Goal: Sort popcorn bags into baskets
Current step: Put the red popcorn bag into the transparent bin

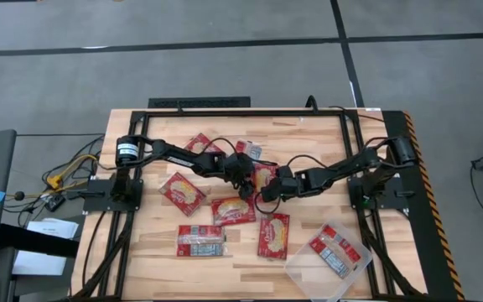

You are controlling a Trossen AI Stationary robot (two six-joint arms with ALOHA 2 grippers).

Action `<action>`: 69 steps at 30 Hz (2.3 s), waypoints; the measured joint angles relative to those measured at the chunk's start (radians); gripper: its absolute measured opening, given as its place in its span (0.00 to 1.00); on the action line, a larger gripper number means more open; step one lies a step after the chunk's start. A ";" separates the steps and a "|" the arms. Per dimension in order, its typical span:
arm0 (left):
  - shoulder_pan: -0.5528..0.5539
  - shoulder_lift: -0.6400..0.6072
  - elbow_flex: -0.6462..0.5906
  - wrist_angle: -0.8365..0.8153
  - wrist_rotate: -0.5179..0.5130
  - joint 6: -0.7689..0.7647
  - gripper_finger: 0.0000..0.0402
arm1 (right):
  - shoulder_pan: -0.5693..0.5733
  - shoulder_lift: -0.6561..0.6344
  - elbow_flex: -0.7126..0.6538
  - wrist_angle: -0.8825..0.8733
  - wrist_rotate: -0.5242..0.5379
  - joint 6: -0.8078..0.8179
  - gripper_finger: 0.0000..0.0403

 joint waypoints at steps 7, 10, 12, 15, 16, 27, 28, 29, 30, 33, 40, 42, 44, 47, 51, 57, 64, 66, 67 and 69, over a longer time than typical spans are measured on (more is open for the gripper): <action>0.000 0.000 0.000 0.003 0.001 0.001 0.63 | -0.012 -0.031 -0.003 -0.051 -0.003 0.004 0.36; 0.000 0.001 0.000 0.008 0.003 0.001 0.63 | -0.012 -0.031 -0.003 -0.037 -0.009 -0.019 0.17; 0.000 0.001 0.005 0.002 0.004 0.001 0.63 | -0.012 -0.032 -0.003 -0.034 -0.009 -0.036 0.08; 0.008 -0.008 0.032 -0.053 0.025 0.014 0.63 | -0.012 -0.034 -0.003 -0.026 -0.010 -0.046 0.03; 0.012 -0.020 0.045 -0.084 0.033 0.024 0.63 | -0.012 -0.042 -0.003 -0.026 -0.015 -0.047 0.04; 0.080 -0.261 0.202 -0.493 0.026 0.147 0.63 | -0.046 -0.240 -0.002 -0.126 -0.018 -0.125 0.02; 0.085 -0.287 0.204 -0.505 0.026 0.147 0.63 | -0.043 -0.274 -0.003 -0.157 -0.021 -0.129 0.01; 0.089 -0.313 0.204 -0.507 0.023 0.141 0.63 | -0.035 -0.304 -0.003 -0.175 -0.030 -0.130 0.01; 0.096 -0.344 0.204 -0.510 0.022 0.140 0.63 | -0.024 -0.336 -0.002 -0.180 -0.046 -0.139 0.01; 0.113 -0.427 0.209 -0.519 0.008 0.139 0.63 | 0.038 -0.440 -0.002 -0.250 -0.106 -0.159 0.02; 0.139 -0.552 0.209 -0.557 -0.091 0.158 0.63 | 0.337 -0.645 -0.001 -0.380 -0.148 -0.002 0.02; 0.146 -0.568 0.209 -0.577 -0.109 0.168 0.63 | 0.443 -0.672 -0.001 -0.376 -0.128 0.075 0.02; 0.155 -0.575 0.209 -0.572 -0.112 0.173 0.63 | 0.553 -0.685 -0.001 -0.371 -0.089 0.148 0.02; 0.170 -0.580 0.208 -0.577 -0.109 0.177 0.63 | 0.709 -0.667 -0.001 -0.339 -0.021 0.249 0.01; 0.188 -0.580 0.209 -0.575 -0.109 0.177 0.63 | 0.877 -0.612 -0.001 -0.323 0.015 0.393 0.01; 0.213 -0.580 0.209 -0.573 -0.109 0.177 0.63 | 1.000 -0.508 -0.001 -0.312 0.016 0.535 0.01; 0.224 -0.580 0.209 -0.568 -0.109 0.175 0.63 | 1.056 -0.412 -0.001 -0.293 0.011 0.654 0.04; 0.224 -0.580 0.209 -0.567 -0.108 0.172 0.63 | 1.063 -0.393 -0.001 -0.285 0.002 0.676 0.05; 0.224 -0.580 0.209 -0.567 -0.108 0.172 0.63 | 1.066 -0.386 -0.001 -0.284 -0.012 0.682 0.05; 0.224 -0.580 0.209 -0.567 -0.108 0.173 0.63 | 1.070 -0.373 -0.001 -0.284 -0.031 0.685 0.04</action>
